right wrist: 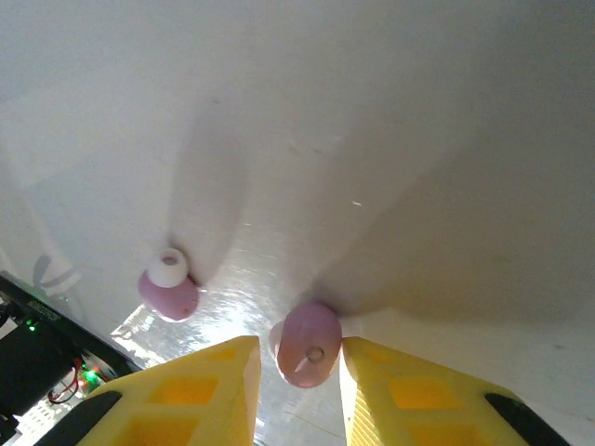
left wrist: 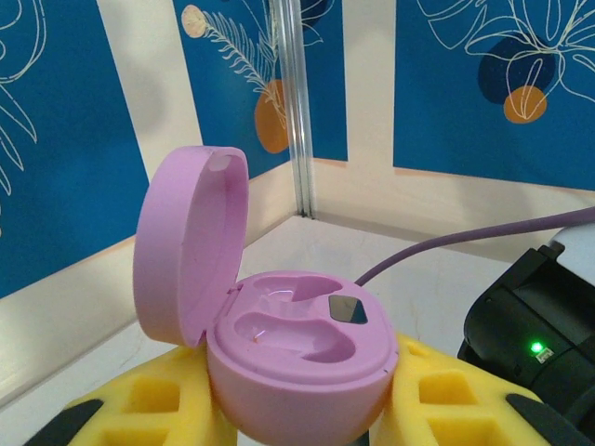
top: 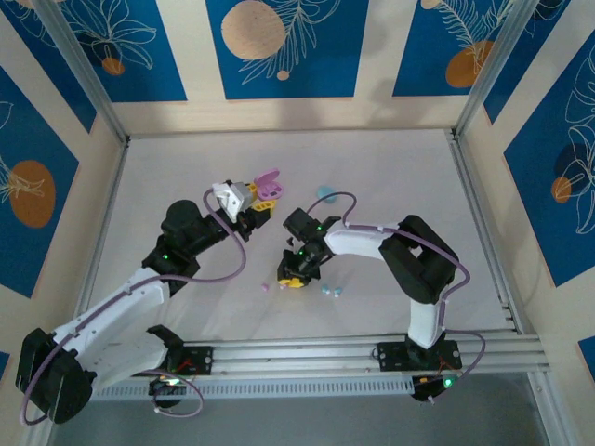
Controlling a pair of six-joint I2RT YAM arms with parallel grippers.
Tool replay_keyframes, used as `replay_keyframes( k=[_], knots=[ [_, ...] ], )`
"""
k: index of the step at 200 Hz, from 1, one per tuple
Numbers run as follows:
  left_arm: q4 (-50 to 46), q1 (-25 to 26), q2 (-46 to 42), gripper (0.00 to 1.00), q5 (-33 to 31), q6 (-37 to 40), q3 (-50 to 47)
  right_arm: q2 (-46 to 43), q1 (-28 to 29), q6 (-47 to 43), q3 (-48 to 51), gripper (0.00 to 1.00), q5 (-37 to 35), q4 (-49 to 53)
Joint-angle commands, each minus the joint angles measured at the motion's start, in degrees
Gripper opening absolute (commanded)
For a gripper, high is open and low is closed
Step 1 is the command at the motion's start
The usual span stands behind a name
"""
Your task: Insert wireless bluetooth earbuds into charging case
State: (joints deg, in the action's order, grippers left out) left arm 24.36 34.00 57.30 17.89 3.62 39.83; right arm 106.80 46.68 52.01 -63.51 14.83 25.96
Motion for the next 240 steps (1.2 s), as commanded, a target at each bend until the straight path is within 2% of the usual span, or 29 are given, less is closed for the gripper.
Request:
replay_keyframes(
  k=[1, 48, 89, 109, 240],
  knots=[
    [0.8, 0.6, 0.1, 0.26, -0.5, 0.9, 0.4, 1.4, 0.7, -1.5, -2.1, 0.30, 0.9, 0.8],
    [0.3, 0.5, 0.2, 0.26, -0.5, 1.1, 0.8, 2.3, 1.0, -2.0, -3.8, 0.31, -0.8, 2.8],
    [0.1, 0.5, -0.1, 0.26, -0.8, 1.3, 0.9, 3.3, 1.3, -2.3, -6.5, 0.40, -1.5, 5.2],
    [0.0, 0.5, -0.3, 0.26, -0.9, 1.4, 0.9, 4.3, 1.7, -2.7, -8.3, 0.40, -2.2, 6.7],
    [-1.9, 0.5, -2.7, 0.26, -1.9, 2.4, 0.7, 9.4, 3.3, -4.2, -15.2, 0.33, -5.8, 11.5]
  ],
)
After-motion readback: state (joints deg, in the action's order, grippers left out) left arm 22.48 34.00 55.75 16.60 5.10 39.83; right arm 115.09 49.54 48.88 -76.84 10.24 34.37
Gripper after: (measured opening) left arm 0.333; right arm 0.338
